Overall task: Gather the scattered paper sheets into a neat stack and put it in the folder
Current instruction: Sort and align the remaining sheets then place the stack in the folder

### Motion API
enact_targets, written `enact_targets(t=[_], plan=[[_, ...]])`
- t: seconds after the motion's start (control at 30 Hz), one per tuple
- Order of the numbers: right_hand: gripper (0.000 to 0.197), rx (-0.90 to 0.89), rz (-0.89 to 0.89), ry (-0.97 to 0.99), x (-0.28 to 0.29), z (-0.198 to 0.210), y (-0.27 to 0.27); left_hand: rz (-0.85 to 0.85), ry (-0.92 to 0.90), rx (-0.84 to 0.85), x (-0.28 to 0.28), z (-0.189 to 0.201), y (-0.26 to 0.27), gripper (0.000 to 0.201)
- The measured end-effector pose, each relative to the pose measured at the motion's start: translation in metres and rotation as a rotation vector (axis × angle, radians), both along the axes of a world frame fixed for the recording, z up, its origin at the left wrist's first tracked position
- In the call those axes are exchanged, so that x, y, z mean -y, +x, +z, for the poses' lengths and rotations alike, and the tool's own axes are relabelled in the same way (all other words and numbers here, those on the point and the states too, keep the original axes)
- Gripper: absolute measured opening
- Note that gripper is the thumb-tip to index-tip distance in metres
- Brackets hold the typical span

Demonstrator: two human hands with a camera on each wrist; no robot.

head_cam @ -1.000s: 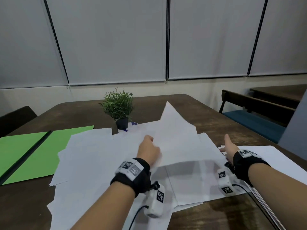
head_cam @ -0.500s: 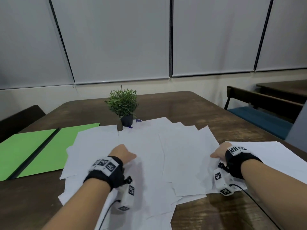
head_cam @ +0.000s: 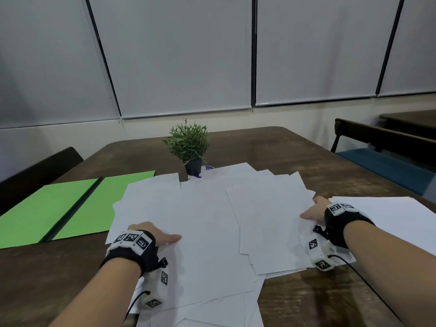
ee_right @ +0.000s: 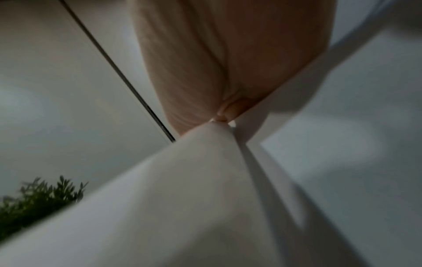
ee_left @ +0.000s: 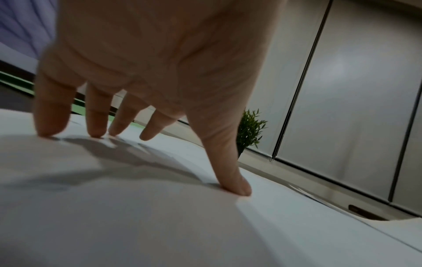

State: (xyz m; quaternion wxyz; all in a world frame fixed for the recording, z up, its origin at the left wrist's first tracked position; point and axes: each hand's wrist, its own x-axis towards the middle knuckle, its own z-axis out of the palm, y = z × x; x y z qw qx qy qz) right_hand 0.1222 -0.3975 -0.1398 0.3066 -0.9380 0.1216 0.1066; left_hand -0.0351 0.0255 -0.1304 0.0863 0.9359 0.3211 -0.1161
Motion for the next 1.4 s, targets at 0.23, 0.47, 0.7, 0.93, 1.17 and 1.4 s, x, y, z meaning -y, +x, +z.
enact_targets(t=[0.23, 0.47, 0.7, 0.93, 1.17, 1.4], plan=[[0.079, -0.016, 0.038, -0.065, 0.0, 0.008, -0.004, 0.023, 0.022, -0.014, -0.001, 0.005, -0.001, 0.076], [0.06, -0.033, 0.07, -0.064, 0.004, 0.003, 0.004, 0.031, -0.025, -0.021, 0.002, 0.008, 0.005, 0.081], [0.054, -0.041, 0.045, -0.072, 0.0, 0.007, -0.005, 0.021, -0.084, 0.093, 0.023, 0.002, 0.008, 0.071], [0.048, -0.018, 0.058, -0.081, 0.0, 0.008, -0.01, 0.017, -0.035, 0.129, 0.019, -0.006, 0.022, 0.081], [0.048, -0.023, 0.074, -0.088, 0.001, 0.011, -0.012, 0.011, -0.198, 0.145, 0.014, -0.005, 0.023, 0.063], [0.048, -0.023, 0.086, -0.081, 0.003, 0.009, -0.012, -0.087, -0.135, 0.413, 0.019, 0.019, 0.02, 0.039]])
